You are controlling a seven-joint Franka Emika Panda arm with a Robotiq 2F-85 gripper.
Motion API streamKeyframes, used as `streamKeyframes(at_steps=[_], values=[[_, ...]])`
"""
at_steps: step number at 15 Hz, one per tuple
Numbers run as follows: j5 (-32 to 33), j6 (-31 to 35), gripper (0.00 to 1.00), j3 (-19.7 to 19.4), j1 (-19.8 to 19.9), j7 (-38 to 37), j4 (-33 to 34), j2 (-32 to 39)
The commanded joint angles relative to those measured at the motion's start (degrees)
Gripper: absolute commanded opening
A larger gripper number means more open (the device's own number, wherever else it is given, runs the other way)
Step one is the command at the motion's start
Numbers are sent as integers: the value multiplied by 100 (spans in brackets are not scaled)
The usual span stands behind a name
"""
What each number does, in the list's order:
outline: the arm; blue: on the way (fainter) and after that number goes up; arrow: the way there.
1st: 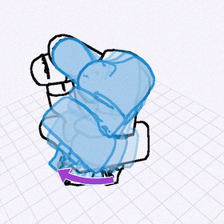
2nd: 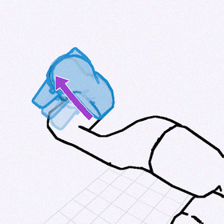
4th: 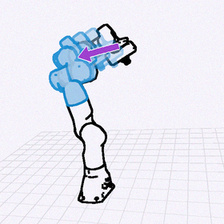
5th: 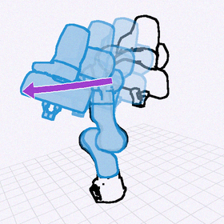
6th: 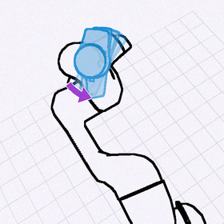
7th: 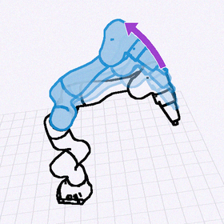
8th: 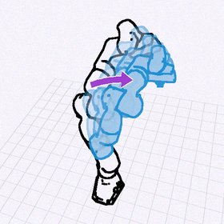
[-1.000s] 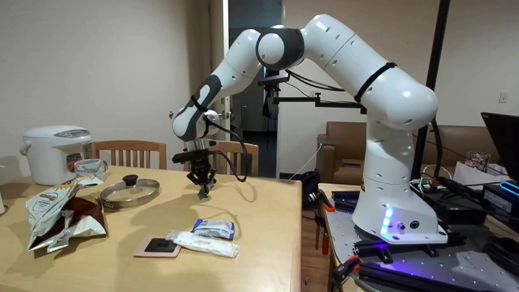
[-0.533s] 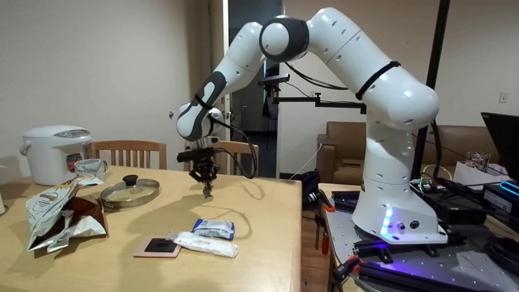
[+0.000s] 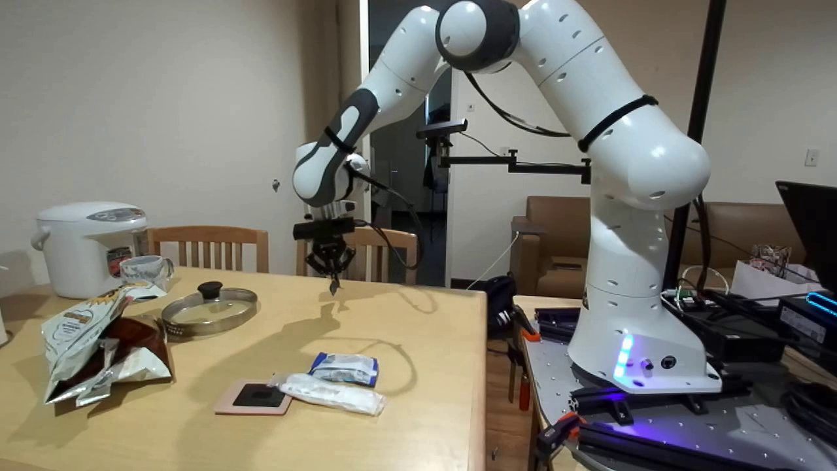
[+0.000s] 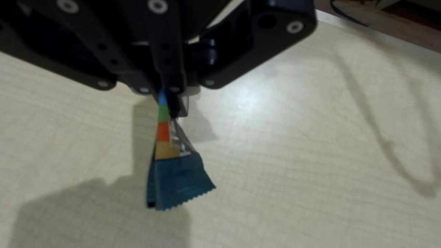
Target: Pick the packet on the right and move it to the left
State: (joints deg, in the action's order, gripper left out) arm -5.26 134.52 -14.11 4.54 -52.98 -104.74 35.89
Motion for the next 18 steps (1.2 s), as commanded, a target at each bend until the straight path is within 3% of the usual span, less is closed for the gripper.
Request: streamKeyframes(at_steps=[1,13,18], values=[[228,348,0,82,-43,708,-658,-611],[86,636,0,570,44,3563,-1628,-1155],[204,640,0,780,-71,4250,-1877,-1223]])
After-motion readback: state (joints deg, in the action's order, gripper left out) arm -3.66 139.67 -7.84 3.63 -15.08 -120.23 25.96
